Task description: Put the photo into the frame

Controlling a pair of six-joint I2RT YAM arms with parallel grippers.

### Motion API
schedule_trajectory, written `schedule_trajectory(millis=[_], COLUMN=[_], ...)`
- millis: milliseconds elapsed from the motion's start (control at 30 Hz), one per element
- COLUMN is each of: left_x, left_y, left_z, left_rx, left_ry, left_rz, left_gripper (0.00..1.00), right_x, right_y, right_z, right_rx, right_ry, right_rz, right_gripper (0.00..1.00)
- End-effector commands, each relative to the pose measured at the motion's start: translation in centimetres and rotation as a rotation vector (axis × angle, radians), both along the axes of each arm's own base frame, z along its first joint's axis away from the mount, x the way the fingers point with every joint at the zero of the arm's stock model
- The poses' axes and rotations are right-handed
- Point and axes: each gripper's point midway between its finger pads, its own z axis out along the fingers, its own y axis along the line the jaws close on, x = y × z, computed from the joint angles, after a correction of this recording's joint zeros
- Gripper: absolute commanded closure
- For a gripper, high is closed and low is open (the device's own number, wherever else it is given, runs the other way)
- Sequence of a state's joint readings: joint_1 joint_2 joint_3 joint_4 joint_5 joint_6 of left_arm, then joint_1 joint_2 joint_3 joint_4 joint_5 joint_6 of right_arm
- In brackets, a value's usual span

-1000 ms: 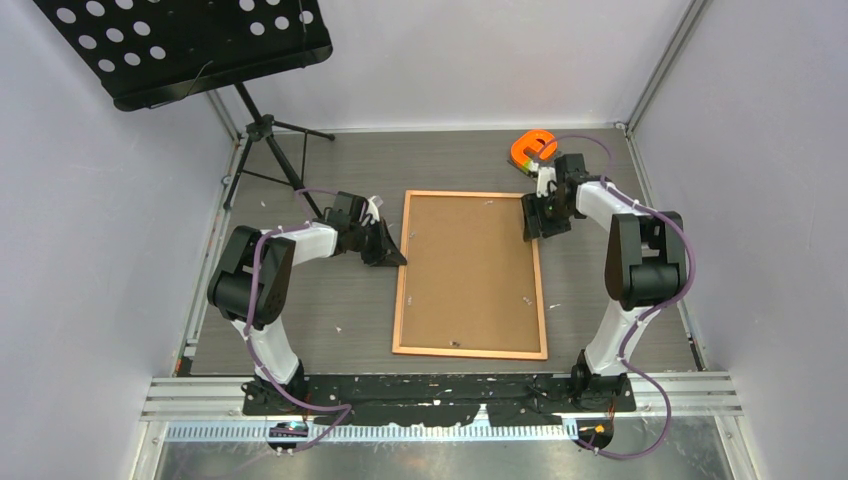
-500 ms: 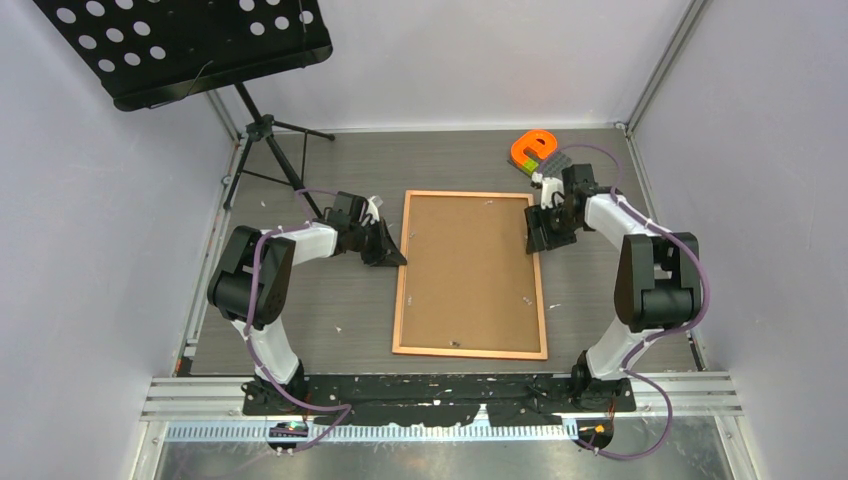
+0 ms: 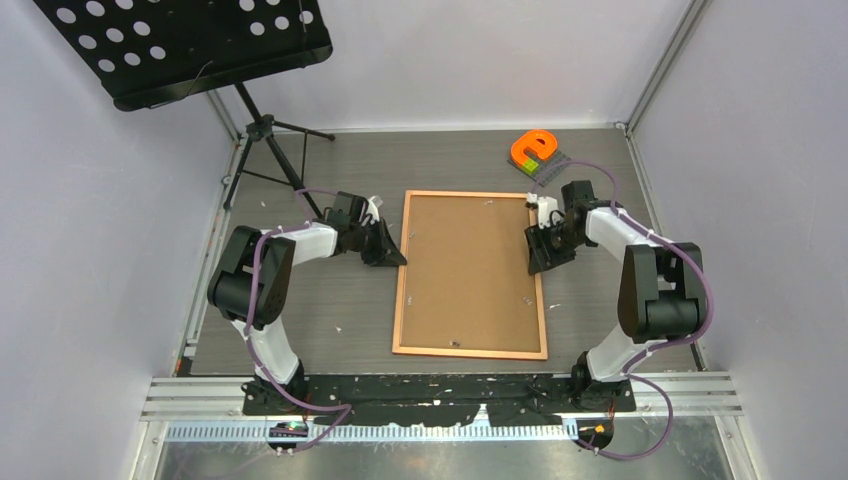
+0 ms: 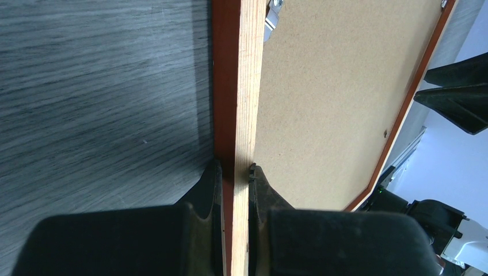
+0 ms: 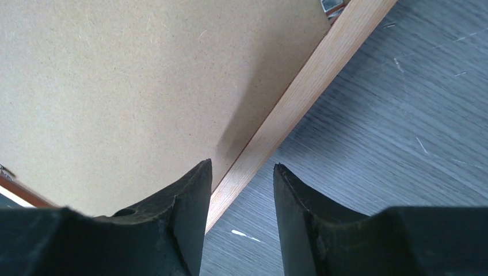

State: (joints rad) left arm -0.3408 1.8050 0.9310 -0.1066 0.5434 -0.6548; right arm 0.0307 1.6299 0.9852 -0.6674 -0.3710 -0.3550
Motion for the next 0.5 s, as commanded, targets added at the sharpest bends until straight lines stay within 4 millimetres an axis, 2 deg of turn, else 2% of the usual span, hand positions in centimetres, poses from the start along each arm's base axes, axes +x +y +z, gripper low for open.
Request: schedule_trajectory(millis=[0, 167, 267, 400, 467], left_x=[-2.9, -2.9, -2.9, -2.8, -2.9], left_y=[1.1, 1.1, 1.0, 0.9, 0.9], left_z=[-3.9, -3.8, -3.8, -3.6, -3.5], left_rx=[0.085, 0.082, 0.081, 0.078, 0.077], left_ry=[0.128, 0.129, 0.129, 0.127, 0.125], left_rz=[0.0, -0.001, -0.007, -0.015, -0.019], left_gripper=[1.0, 1.0, 1.0, 1.0, 0.96], right_x=[0.3, 1.2, 1.9, 3.1, 3.9], right_y=[0.4, 0.5, 0.6, 0.4, 0.5], right_z=[0.4, 0.3, 0.2, 0.2, 0.2], right_rx=[0.02, 0.023, 0.022, 0.016, 0.016], right_ry=[-0.025, -0.03, -0.025, -0.037, -0.045], right_rz=[0.031, 0.016, 0.006, -0.011, -0.016], right_gripper=[0.52, 0.69, 0.76, 0.81, 0.82])
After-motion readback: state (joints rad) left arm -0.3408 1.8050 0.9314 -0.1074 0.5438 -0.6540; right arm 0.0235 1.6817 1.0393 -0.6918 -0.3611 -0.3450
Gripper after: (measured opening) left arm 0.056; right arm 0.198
